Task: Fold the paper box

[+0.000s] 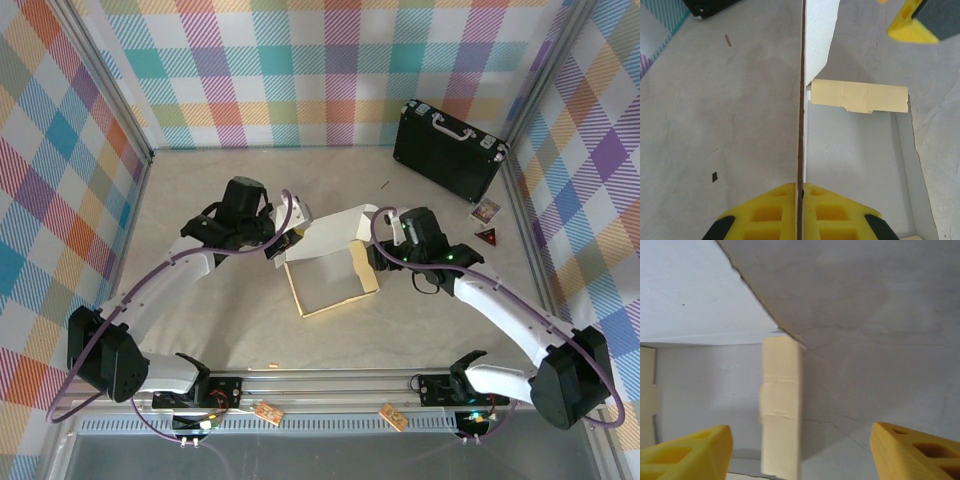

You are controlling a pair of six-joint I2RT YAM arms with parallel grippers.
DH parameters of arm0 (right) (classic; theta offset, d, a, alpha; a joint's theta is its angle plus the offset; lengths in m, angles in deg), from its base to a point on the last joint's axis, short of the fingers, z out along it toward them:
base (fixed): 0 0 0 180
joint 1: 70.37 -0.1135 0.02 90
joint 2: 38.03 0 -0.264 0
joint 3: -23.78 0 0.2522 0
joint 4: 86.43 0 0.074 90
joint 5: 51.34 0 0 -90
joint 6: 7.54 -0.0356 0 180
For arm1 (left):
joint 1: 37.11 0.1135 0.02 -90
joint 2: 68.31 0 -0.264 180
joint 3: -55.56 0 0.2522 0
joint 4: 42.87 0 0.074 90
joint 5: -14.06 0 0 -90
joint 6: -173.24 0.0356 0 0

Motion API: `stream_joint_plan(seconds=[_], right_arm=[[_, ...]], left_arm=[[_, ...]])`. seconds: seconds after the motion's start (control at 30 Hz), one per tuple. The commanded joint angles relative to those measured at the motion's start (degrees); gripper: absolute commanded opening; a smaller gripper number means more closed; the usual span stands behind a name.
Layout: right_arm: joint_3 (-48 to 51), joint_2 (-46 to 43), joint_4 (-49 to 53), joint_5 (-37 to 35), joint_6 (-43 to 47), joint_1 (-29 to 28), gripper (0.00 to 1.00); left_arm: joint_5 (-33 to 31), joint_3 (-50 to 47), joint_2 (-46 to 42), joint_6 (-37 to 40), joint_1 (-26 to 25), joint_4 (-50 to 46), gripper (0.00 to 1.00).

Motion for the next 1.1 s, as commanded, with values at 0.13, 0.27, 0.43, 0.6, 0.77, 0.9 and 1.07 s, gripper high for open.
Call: stream_joint_plan(seconds=[0.13, 0.27, 0.43, 0.6, 0.77, 0.9, 1.07], right_arm=[[-0.7, 1.1, -2.5, 4.6, 6.8, 0.6, 0.66], [-3.2, 7.6, -6.1, 4.4, 9.0, 0.6, 0.62], [-2.3, 12.2, -13.5, 4.6, 9.3, 1.0, 0.48], [-2.5, 13.3, -18.5, 9.2, 9.1, 1.0, 0.18], [-2.2, 13.4, -19.4, 9.9, 8.1, 1.0, 0.04], [-0.9, 12.3, -20.8, 7.1, 9.5, 1.0, 0.01], [-0.7, 11.5, -20.3, 5.8, 10.3, 1.1, 0.0]], left_arm=[[6.0, 7.2, 5.9, 8.6, -0.4, -10.6, 0.0], [7.4, 9.6, 7.5, 9.5, -0.1, -12.4, 0.0], [9.2, 9.2, 6.9, 10.2, 0.9, -11.9, 0.0], [10.4, 8.5, 7.0, 7.8, 1.9, -8.8, 0.06], [5.6, 6.9, 6.3, -0.9, 2.1, 0.1, 0.3], [3.2, 3.5, 2.4, -11.5, 3.0, 9.1, 0.45], [-2.3, -6.5, -10.2, -25.6, 4.5, 23.2, 0.85]])
